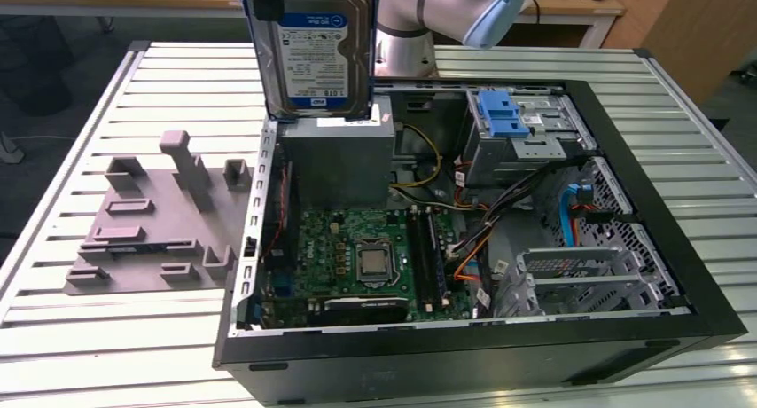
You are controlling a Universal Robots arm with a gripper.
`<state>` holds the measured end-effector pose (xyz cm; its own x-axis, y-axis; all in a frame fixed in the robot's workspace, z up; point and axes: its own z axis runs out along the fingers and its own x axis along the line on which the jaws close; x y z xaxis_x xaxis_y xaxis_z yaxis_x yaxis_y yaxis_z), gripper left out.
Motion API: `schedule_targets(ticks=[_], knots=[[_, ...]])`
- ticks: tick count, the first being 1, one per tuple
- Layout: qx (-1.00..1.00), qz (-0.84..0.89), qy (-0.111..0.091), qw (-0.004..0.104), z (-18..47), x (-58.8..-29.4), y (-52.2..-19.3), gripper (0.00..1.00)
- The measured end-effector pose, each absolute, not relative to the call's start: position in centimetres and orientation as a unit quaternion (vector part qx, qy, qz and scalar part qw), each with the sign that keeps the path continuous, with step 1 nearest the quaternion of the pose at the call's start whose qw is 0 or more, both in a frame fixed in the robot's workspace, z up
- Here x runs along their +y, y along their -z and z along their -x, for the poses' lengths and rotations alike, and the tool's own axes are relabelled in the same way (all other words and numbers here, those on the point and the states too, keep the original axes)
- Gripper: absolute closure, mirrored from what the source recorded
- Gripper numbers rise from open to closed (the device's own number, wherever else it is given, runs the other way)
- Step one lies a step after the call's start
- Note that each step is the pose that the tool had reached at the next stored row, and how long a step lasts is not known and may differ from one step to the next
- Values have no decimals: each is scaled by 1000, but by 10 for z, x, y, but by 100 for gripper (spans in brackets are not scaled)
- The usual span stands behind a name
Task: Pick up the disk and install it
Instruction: 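Pick up the disk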
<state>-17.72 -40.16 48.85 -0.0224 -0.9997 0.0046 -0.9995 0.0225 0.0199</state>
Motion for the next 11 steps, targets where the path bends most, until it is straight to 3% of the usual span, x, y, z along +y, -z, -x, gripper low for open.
schedule_targets(ticks=[11], knots=[[-715, -699, 5, 9, 172, -413, -488, 64]])
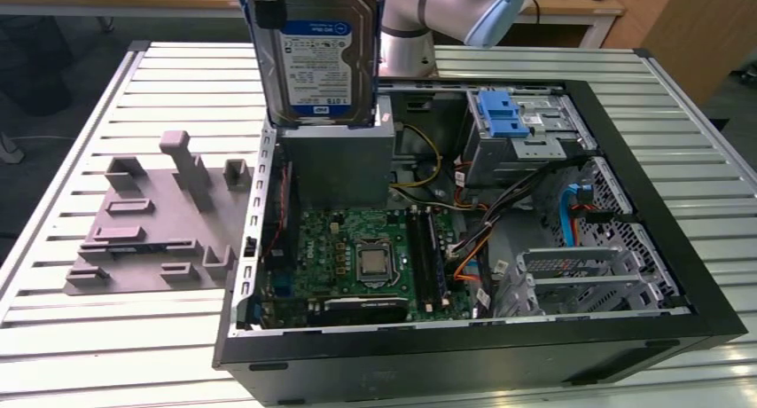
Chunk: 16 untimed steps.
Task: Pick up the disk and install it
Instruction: 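Pick up the disk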
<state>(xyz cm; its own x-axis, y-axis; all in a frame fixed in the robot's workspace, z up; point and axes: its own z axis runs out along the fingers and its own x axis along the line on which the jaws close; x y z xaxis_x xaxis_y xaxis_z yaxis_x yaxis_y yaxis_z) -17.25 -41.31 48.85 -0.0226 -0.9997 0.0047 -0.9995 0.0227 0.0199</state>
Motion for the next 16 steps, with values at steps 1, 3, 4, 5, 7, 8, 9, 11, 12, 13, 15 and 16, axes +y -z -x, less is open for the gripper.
schedule_targets(ticks=[1, 3, 4, 5, 7, 8, 9, 11, 12, 13, 15, 16], knots=[[-715, -699, 6, 9, 171, -413, -488, 64], [-715, -699, 6, 9, 167, -413, -488, 64], [-715, -699, 6, 9, 165, -413, -488, 64], [-715, -699, 6, 9, 163, -413, -488, 64], [-715, -699, 6, 9, 158, -413, -488, 64], [-715, -699, 6, 9, 156, -413, -488, 64], [-715, -699, 6, 9, 154, -413, -488, 64], [-715, -699, 6, 9, 150, -413, -488, 64], [-715, -699, 6, 9, 148, -413, -489, 64], [-715, -699, 6, 9, 146, -413, -489, 64], [-715, -699, 6, 9, 142, -413, -488, 64], [-715, -699, 6, 9, 140, -413, -488, 64]])
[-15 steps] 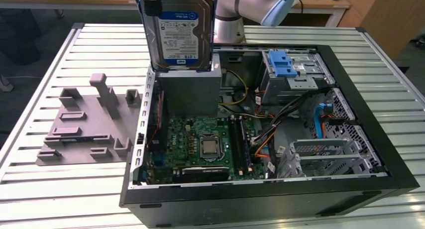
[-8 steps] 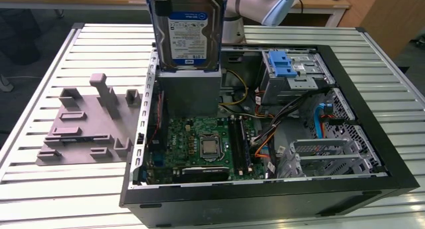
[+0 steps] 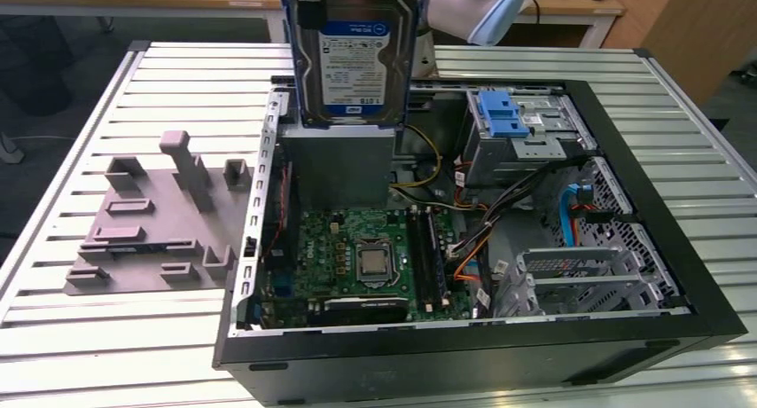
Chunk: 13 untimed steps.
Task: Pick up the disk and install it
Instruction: 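Pick up the disk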
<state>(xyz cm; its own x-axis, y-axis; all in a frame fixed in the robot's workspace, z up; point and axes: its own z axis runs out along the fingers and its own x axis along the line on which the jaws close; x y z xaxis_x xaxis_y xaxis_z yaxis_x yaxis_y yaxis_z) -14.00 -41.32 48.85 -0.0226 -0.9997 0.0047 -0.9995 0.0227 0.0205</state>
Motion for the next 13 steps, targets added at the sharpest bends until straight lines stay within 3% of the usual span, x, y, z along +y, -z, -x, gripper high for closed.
schedule_targets(ticks=[13], knots=[[-715, -699, 6, 9, 135, -413, -488, 64]])
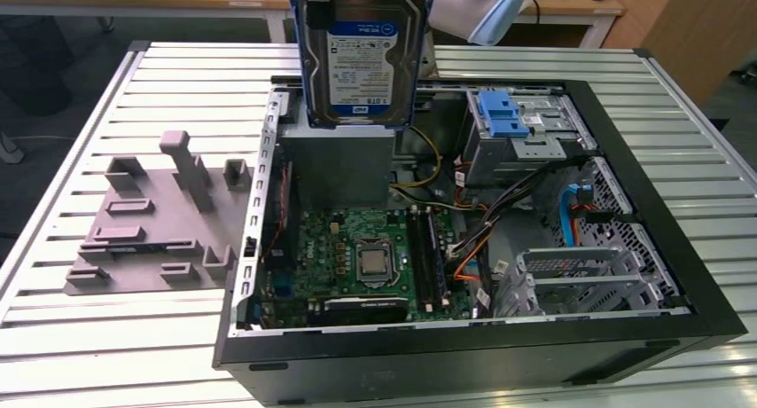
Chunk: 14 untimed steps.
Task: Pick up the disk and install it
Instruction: 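Pick up the disk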
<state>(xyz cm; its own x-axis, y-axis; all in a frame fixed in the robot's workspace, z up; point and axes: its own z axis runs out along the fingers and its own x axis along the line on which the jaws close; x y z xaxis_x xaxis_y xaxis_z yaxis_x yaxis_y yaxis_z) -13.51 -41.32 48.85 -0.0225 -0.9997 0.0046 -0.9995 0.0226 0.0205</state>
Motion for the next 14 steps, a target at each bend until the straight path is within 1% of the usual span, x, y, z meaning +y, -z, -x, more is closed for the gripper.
schedule_targets(ticks=[14], knots=[[-715, -699, 6, 9, 131, -413, -488, 64]])
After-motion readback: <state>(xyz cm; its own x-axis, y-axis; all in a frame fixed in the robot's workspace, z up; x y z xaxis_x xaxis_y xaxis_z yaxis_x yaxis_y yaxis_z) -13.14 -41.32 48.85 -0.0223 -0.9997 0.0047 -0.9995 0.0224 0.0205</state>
